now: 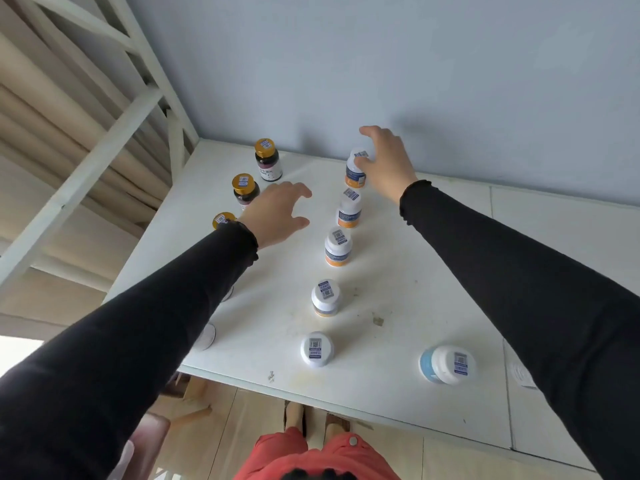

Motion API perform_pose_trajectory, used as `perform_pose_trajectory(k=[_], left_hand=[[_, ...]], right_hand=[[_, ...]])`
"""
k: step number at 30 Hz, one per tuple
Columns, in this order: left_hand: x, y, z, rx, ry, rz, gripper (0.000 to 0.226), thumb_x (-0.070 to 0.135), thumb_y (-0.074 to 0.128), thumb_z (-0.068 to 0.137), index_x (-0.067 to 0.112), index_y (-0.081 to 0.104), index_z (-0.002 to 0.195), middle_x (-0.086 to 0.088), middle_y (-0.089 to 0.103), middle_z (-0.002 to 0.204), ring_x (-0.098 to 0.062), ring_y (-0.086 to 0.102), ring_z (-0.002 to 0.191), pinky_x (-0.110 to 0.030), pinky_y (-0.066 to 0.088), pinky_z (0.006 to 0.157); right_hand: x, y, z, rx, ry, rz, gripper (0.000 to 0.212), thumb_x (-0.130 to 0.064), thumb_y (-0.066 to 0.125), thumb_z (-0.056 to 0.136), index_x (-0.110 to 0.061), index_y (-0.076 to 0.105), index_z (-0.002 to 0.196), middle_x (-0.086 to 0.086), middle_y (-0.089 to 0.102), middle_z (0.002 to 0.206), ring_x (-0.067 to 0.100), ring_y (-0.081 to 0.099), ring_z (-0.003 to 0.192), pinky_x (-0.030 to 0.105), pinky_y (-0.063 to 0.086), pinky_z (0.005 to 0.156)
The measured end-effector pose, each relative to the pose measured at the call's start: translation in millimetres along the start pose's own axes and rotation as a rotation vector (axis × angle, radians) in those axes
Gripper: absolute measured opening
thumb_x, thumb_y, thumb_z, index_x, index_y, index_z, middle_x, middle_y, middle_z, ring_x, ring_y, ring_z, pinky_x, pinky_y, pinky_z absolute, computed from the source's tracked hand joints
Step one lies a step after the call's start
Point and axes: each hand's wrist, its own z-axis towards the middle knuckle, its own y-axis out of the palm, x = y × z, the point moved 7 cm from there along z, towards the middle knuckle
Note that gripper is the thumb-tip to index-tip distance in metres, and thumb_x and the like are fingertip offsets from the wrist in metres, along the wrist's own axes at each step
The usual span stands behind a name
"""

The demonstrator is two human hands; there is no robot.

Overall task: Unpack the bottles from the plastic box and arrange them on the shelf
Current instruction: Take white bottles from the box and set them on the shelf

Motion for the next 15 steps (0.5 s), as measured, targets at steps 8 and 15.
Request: perform_pose_trajectory(k=[8, 15], left_hand=[[-17, -62, -86, 0.205, -0.054, 0.029, 0.049, 0.03, 0.069, 0.09, 0.025, 0.053, 0.136, -0.001, 0.057, 0.13, -0.026, 0.05, 0.119, -0.038, 0.042, 0.093], [-77, -83, -236, 0.274, -0.178, 0.037, 0.05, 0.031, 0.068, 0.092, 0.023, 0.052, 0.139, -0.001, 0.056, 0.139, -0.023, 0.051, 0.125, -0.037, 0.04, 0.101]], right_hand=[[-111, 17, -97, -0.11, -0.329, -0.093, 0.044, -0.025, 0.061, 0.094, -0.018, 0.054, 0.137, 0.002, 0.055, 0.138, 0.026, 0.041, 0.129, 0.03, 0.034, 0.102], [-216, 88, -204, -0.237, -0.534, -0.112, 0.043, -0.032, 0.065, 0.092, -0.017, 0.058, 0.131, 0.004, 0.061, 0.127, 0.028, 0.049, 0.12, 0.036, 0.04, 0.096]])
